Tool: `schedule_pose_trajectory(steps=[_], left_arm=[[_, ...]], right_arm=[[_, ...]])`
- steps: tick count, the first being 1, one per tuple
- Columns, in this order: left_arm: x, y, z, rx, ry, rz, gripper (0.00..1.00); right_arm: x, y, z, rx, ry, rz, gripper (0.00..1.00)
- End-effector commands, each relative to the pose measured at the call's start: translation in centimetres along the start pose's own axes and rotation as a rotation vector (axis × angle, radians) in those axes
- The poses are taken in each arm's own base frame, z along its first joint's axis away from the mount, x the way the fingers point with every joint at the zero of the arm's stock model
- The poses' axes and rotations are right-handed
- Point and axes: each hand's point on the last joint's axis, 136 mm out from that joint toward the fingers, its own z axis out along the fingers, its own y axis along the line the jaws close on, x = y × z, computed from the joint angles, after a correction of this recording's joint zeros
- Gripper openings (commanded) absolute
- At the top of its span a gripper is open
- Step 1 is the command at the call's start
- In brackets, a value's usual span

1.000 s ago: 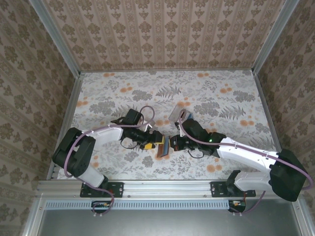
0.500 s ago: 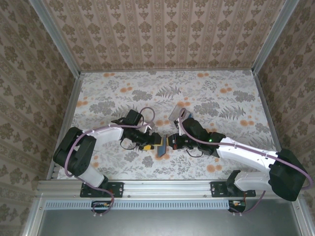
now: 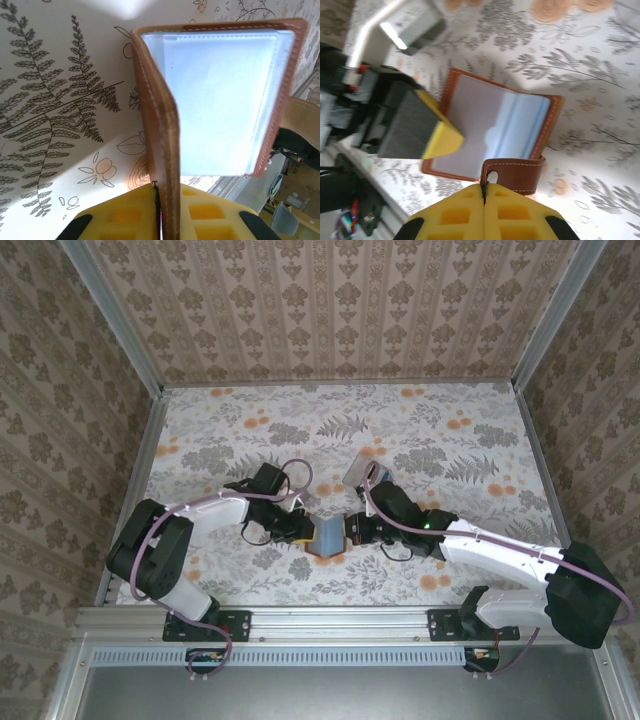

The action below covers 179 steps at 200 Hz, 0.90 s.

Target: Put the credit cards into the card holder

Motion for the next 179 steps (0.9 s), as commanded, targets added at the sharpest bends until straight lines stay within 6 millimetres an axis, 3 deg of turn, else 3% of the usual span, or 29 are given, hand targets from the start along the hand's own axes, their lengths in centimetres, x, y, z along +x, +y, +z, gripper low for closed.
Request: schedule_pose_trajectory(steps=[1, 21, 43, 73, 118, 141, 179], left_arm=[[0.2, -0.2, -0.5, 0.012, -0.018, 0.013, 0.11], [0.2, -0.4, -0.3, 0.03, -0.014, 0.004, 0.08], [0.4, -0.2, -0.1, 0.03, -0.021, 0.001, 0.08], [0.2, -0.5, 0.2, 0.051, -0.018, -0.005, 0.09], [0.4, -0.6, 0.8, 0.063, -0.005, -0.003, 0.14], [0.5, -0.5, 0.8, 0.057, -0.021, 0.005, 0.17], [0.1, -0.7, 1.1, 0.083, -0.022, -0.002, 0.19]], right_arm=[[1.9, -4.5, -0.2, 0.188, 0.025, 0.014, 0.05], [2.5, -6.8, -0.8, 0.292, 0.021, 0.052, 0.25], [2.3, -7.1, -1.7, 0.327, 0.007, 0.045, 0.36], [1.6, -6.4, -3.0, 0.343, -0.018, 0.037, 0.39], [-1.1, -3.0, -3.1, 0.249, -0.067, 0.029, 0.45], [-1.8, -1.5, -1.9, 0.19, -0.068, 0.057, 0.46], [0.0, 0.7, 1.6, 0.071, 0.037, 0.121, 0.41]])
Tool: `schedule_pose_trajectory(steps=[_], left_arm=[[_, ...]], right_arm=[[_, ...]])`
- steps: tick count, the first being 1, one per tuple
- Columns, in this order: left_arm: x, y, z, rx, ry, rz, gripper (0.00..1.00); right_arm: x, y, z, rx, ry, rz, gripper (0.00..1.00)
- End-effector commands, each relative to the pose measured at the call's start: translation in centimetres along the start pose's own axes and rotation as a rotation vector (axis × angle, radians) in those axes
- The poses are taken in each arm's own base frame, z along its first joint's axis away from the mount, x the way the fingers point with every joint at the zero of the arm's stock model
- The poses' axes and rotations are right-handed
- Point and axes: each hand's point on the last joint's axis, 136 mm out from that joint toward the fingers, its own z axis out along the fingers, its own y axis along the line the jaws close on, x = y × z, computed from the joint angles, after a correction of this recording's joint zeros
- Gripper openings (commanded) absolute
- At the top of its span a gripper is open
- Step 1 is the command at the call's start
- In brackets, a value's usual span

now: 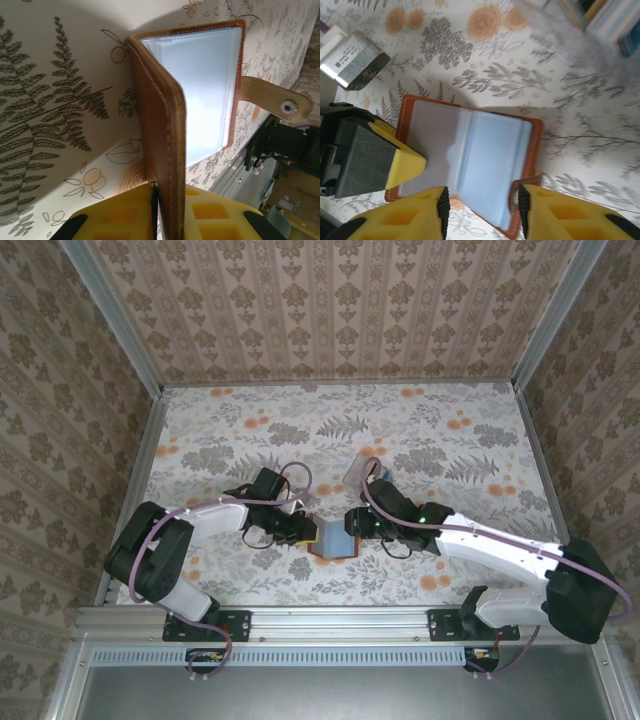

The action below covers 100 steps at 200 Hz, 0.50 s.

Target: Put the credit cards into the card holder

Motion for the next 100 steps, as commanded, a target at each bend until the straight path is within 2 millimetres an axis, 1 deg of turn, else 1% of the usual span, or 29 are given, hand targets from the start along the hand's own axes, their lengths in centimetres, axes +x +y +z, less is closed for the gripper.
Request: schedule_pose_trajectory(steps=[1, 12, 18, 20, 23, 32, 54, 72, 84, 100], left_arm=[[0.1, -0.2, 0.4, 0.028, 0.01, -0.001, 0.19], [0.0, 0.2, 0.5, 0.022, 0.009, -0.006, 0.2], [-0.1, 0.3, 0.4, 0.025, 0.011, -0.011, 0.21], [-0.1, 0.2, 0.4, 0.027, 0.013, -0.011, 0.21], [-0.2, 0.2, 0.4, 0.03, 0.015, -0.014, 0.22], [-0.2, 0.1, 0.3, 0.034, 0.019, -0.007, 0.25], [-0.3, 0.7, -0.3, 0.014, 0.007, -0.007, 0.34], [-0.7, 1.1, -0.9, 0.026, -0.004, -0.031, 0.37], [-0.9, 1.1, -1.2, 0.025, -0.014, -0.033, 0.38], [-1.2, 1.4, -1.3, 0.012, -0.032, -0.031, 0.39]], right_arm=[[1.1, 2.4, 1.5, -0.106, 0.061, 0.048, 0.41], [1.7, 2.0, 2.5, -0.085, 0.089, 0.051, 0.39], [1.7, 1.8, 2.7, -0.075, 0.093, 0.044, 0.37], [2.2, 1.4, 3.3, -0.054, 0.108, 0.042, 0.37], [2.4, 1.0, 3.7, -0.036, 0.118, 0.041, 0.36], [2.8, -0.1, 4.2, 0.019, 0.128, 0.037, 0.35], [3.4, -2.7, 5.0, 0.149, 0.145, 0.012, 0.32], [4.2, -4.7, 5.2, 0.245, 0.168, -0.005, 0.31], [4.7, -5.4, 5.5, 0.271, 0.18, -0.003, 0.31], [5.3, -5.7, 6.0, 0.279, 0.203, -0.011, 0.31]])
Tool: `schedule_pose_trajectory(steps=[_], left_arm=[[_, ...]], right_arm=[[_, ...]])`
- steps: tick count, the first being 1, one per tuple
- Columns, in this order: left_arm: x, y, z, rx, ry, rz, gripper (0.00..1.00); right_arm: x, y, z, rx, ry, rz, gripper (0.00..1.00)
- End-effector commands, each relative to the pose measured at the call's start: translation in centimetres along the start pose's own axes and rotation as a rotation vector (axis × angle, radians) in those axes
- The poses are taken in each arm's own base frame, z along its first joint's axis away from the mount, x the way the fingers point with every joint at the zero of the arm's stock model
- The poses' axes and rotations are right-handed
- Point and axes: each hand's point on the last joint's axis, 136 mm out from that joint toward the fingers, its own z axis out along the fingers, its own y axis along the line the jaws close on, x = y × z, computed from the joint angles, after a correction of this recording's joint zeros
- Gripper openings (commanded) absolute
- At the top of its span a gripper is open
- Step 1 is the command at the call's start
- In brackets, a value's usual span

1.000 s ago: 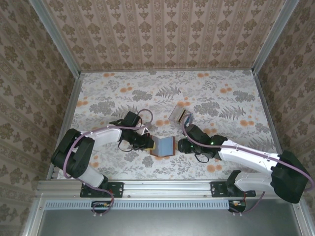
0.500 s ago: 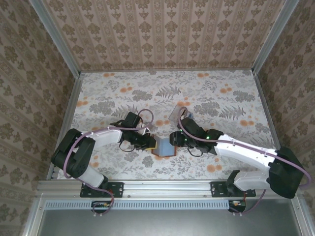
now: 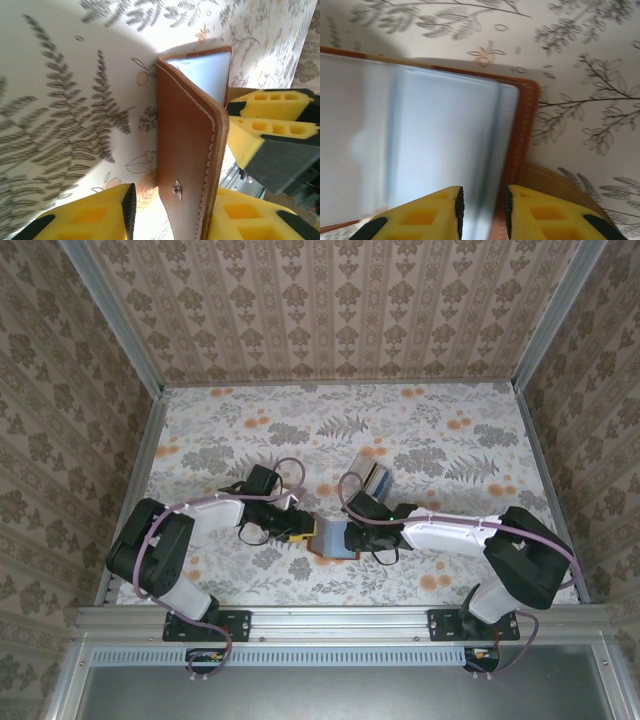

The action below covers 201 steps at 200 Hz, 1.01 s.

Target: Put the credit cards into the card holder

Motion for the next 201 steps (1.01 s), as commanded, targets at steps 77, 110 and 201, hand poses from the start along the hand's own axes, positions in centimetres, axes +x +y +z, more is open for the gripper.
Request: schedule_pose_trajectory(steps=[77, 110, 201], left_arm=[[0.3, -0.3, 0.2, 0.03, 0.026, 0.003, 0.08], [0.3, -0.3, 0.1, 0.027, 0.007, 0.002, 0.07], [0.5, -0.6, 1.3, 0.019, 0.03, 0.009, 0.07]], right_arm=[[-2.9, 0.2, -2.6, 0.006, -0.078, 0.008, 0.38], [-7.2, -0.8, -6.8, -0.057, -0.204, 0.14, 0.47], [-16.1, -5.3, -5.6, 0.25, -0.274, 0.215, 0.67]])
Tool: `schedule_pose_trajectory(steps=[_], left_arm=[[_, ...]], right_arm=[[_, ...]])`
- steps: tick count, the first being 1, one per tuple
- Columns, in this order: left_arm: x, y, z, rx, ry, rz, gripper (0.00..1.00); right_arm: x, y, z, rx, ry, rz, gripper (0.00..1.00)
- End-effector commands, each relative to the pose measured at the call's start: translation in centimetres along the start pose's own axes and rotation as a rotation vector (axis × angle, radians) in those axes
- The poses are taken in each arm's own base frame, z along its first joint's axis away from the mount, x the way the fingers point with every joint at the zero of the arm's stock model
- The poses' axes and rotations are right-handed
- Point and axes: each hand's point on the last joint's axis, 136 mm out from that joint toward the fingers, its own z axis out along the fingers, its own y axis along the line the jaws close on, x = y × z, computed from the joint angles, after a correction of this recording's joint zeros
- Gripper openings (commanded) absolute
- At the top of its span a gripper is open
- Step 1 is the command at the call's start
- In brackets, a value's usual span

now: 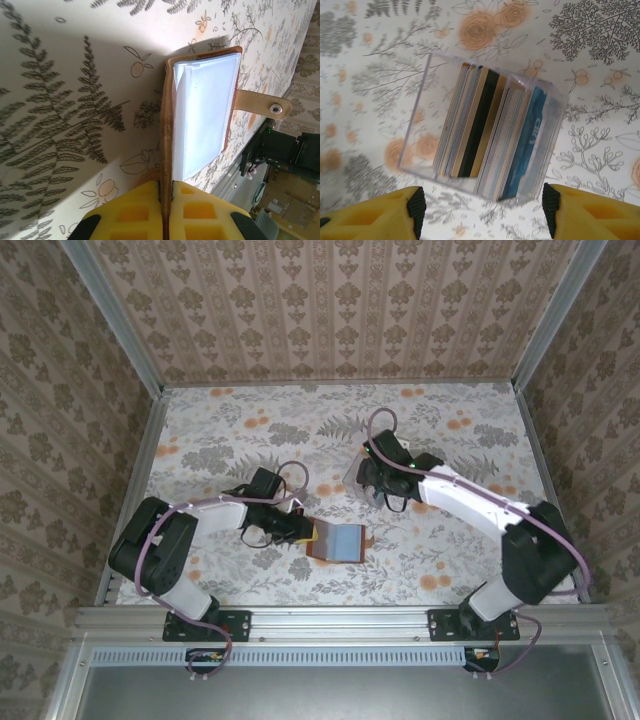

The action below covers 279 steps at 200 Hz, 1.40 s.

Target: Put the credit cards into the card holder

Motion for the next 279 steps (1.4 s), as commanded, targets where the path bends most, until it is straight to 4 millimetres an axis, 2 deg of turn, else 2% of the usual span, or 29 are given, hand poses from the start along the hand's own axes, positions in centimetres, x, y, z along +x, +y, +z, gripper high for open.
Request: schedule_pose_trajectory(steps=[1, 32, 75, 123, 151, 255, 279], left_arm=[[-0.4, -0.4, 0.3, 0.009, 0.004, -0.001, 0.07], [-0.4, -0.6, 0.3, -0.001, -0.002, 0.003, 0.07], [-0.5, -0.8, 0.0, -0.009, -0.013, 0.014, 0.07], [-0.5, -0.8, 0.2, -0.006, -0.005, 0.005, 0.07], [-0.5, -0.7, 0.4, -0.011, 0.013, 0.01, 0.07], [-0.4, -0.1, 0.9, -0.017, 0.017, -0.003, 0.07], [-0.3, -0.3, 1.2, -0.009, 0.04, -0.001, 0.07]], right_arm=[[-0.8, -0.7, 1.4, 0.105, 0.008, -0.045, 0.67], [-2.0, 0.7, 4.0, 0.147, 0.015, -0.078, 0.7], [-2.0, 0.2, 6.6, 0.252, 0.051, -0.151, 0.7], [-3.1, -2.2, 5.4, 0.392, 0.037, -0.297, 0.69], [-3.1, -3.0, 4.9, 0.406, 0.042, -0.346, 0.64], [-2.7, -2.4, 2.6, 0.239, 0.09, -0.264, 0.27], [-2.2, -2.4, 2.5, 0.228, 0.106, -0.259, 0.22]])
